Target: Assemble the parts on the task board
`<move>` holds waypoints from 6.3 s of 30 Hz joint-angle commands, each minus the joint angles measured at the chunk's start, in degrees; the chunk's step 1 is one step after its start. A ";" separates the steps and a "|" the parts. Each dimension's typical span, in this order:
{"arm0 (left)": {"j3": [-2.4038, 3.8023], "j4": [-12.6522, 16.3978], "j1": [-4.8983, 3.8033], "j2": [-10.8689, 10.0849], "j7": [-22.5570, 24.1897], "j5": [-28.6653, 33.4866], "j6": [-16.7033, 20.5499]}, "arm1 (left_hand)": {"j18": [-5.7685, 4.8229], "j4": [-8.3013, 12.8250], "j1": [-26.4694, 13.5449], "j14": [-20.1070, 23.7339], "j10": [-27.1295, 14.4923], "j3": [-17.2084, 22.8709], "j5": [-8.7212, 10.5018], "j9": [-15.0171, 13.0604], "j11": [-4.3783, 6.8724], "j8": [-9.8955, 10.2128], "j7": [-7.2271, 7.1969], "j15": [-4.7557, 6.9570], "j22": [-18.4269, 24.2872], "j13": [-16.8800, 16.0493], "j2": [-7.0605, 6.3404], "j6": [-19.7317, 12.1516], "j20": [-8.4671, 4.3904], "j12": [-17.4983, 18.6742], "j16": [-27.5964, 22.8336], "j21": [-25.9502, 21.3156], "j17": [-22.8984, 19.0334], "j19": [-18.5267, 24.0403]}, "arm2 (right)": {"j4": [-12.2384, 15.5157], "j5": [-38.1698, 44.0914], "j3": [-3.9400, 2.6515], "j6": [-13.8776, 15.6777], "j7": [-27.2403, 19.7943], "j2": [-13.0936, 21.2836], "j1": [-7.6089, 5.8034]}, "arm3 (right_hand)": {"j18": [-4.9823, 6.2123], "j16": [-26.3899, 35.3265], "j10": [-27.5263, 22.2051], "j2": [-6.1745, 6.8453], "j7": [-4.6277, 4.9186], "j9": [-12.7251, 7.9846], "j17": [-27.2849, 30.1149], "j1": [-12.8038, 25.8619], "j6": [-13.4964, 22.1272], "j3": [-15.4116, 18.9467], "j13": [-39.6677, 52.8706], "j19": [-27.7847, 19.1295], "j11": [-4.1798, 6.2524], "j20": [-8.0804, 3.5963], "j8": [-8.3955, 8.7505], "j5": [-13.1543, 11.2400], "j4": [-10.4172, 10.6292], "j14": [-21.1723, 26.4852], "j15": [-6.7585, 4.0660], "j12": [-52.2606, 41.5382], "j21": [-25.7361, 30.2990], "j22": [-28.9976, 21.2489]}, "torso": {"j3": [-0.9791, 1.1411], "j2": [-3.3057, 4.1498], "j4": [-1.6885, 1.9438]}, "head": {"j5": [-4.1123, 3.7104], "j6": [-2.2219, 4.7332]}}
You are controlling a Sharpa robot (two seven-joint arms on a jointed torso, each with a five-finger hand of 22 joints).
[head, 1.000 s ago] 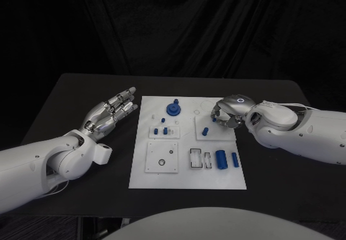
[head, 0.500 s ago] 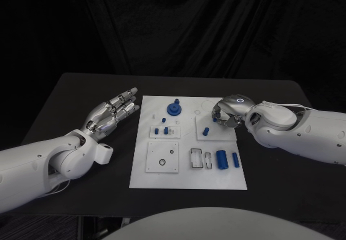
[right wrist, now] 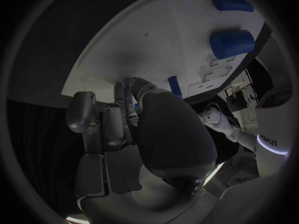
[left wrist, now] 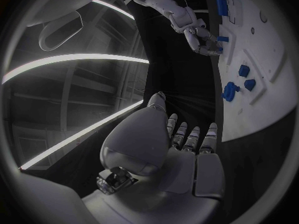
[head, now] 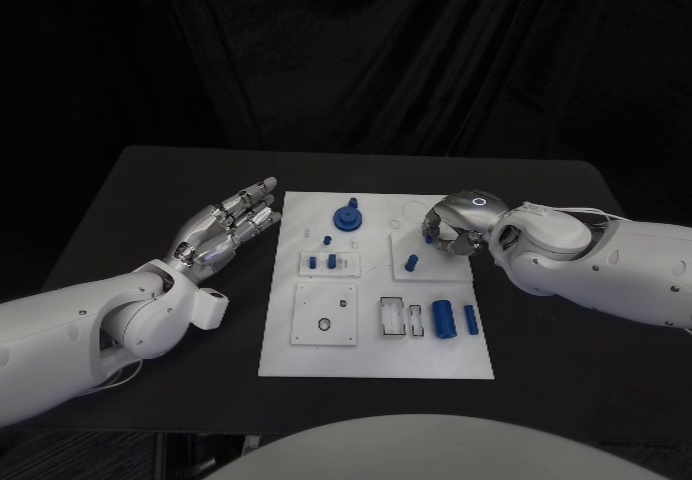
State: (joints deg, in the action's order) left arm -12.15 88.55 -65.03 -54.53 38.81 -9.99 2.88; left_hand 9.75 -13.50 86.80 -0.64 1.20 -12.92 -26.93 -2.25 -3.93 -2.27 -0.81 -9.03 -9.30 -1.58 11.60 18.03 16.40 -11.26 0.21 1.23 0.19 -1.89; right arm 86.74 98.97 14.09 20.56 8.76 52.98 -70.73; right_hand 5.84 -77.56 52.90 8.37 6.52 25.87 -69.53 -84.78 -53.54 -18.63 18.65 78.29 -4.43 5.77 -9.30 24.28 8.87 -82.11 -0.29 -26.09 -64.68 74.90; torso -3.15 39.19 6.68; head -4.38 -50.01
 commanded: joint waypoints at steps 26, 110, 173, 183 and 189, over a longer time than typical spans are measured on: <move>0.05 -0.22 0.45 0.39 4.65 0.34 -1.42 | 0.30 2.25 1.41 -0.51 -0.07 0.70 -4.69 -0.24 -0.82 -0.10 1.78 -0.99 -0.38 -0.08 0.51 1.37 0.35 -0.71 0.35 0.46 0.23 -0.78 | 0.54 -1.76 0.06 0.65 -2.15 -0.29 0.25 | -0.79 -0.61 -0.66 0.45 -0.71 0.50 -0.89 0.59 -0.55 0.55 0.27 0.70 0.16 -0.18 -0.19 -2.34 1.17 -0.62 -0.25 -0.60 -0.92 8.36 | 0.00 0.06 -0.08 | 0.30 0.01; 0.05 -0.86 1.01 1.36 2.62 0.34 -1.39 | -0.44 4.17 1.46 0.02 0.53 1.85 -5.46 -0.86 -1.85 -1.44 7.35 1.06 1.13 -0.21 1.06 6.14 0.25 -2.01 0.13 0.20 0.06 -0.89 | 19.33 1.38 0.04 0.90 -1.70 -3.65 -1.51 | -0.94 0.02 5.11 -0.73 0.23 2.35 0.11 -2.53 -5.55 -3.54 -0.18 1.62 1.47 -0.74 -1.74 -10.37 -1.48 -1.17 -0.85 -2.30 -1.85 8.58 | -0.02 0.14 -0.12 | 4.44 0.01; 0.06 -1.91 2.58 2.43 2.17 0.34 -2.76 | -0.20 4.38 1.33 -0.57 0.36 2.28 -5.42 -0.80 -1.52 -1.49 6.93 -0.78 0.86 -0.21 1.42 5.72 0.34 -1.93 0.50 0.28 0.29 -1.04 | 12.08 3.56 0.04 -1.54 -1.75 -10.52 4.27 | -1.03 0.02 5.67 -0.52 0.12 2.08 -0.02 -2.00 -5.73 -3.34 -0.60 2.00 1.52 -0.84 -1.24 -11.61 -0.90 -1.53 -0.93 -1.77 -2.09 8.64 | -0.06 0.03 -0.17 | 4.74 0.01; 0.06 -1.98 2.60 2.44 1.98 0.34 -2.83 | -0.17 4.48 1.38 -0.62 0.33 2.50 -5.63 -0.89 -1.44 -1.68 7.27 -0.97 0.80 -0.19 1.60 6.27 0.37 -1.86 0.53 0.32 0.30 -1.11 | 11.62 3.55 0.04 -2.06 -1.88 -10.81 4.56 | -0.97 0.25 5.68 -0.58 0.11 2.04 0.32 -1.90 -5.70 -3.34 -0.65 1.89 1.52 -0.84 -1.17 -11.68 -0.78 -1.42 -0.93 -1.68 -1.77 8.56 | -0.06 0.05 -0.20 | 4.81 0.01; 0.06 -1.94 2.61 2.40 1.87 0.34 -2.85 | -0.16 4.50 1.39 -0.62 0.32 2.52 -5.66 -0.88 -1.46 -1.69 7.29 -0.98 0.74 -0.19 1.61 6.26 0.37 -1.86 0.54 0.33 0.30 -1.14 | 11.18 3.55 0.04 -2.21 -1.91 -11.04 4.62 | -0.94 0.37 5.68 -0.61 0.12 2.00 0.48 -1.81 -5.65 -3.33 -0.69 1.82 1.50 -0.84 -1.09 -11.74 -0.69 -1.37 -0.92 -1.61 -1.59 8.51 | -0.07 0.03 -0.15 | 4.74 0.01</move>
State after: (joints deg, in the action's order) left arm -12.14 86.46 -62.53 -52.20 38.88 -9.92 0.71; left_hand 9.75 -9.08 88.20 -1.36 1.74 -10.55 -32.33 -3.05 -5.43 -3.65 6.26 -9.53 -8.52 -1.70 12.54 24.26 16.70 -13.03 0.43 1.68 0.43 -3.01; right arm 98.04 102.06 14.09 19.22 6.89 41.96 -66.34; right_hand 5.84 -77.45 57.33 7.85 6.92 27.95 -69.09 -87.27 -59.14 -22.04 17.95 79.96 -3.68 4.92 -10.59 12.77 7.85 -83.34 -1.12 -27.75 -66.48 74.90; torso -3.22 39.23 6.50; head 0.40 -50.02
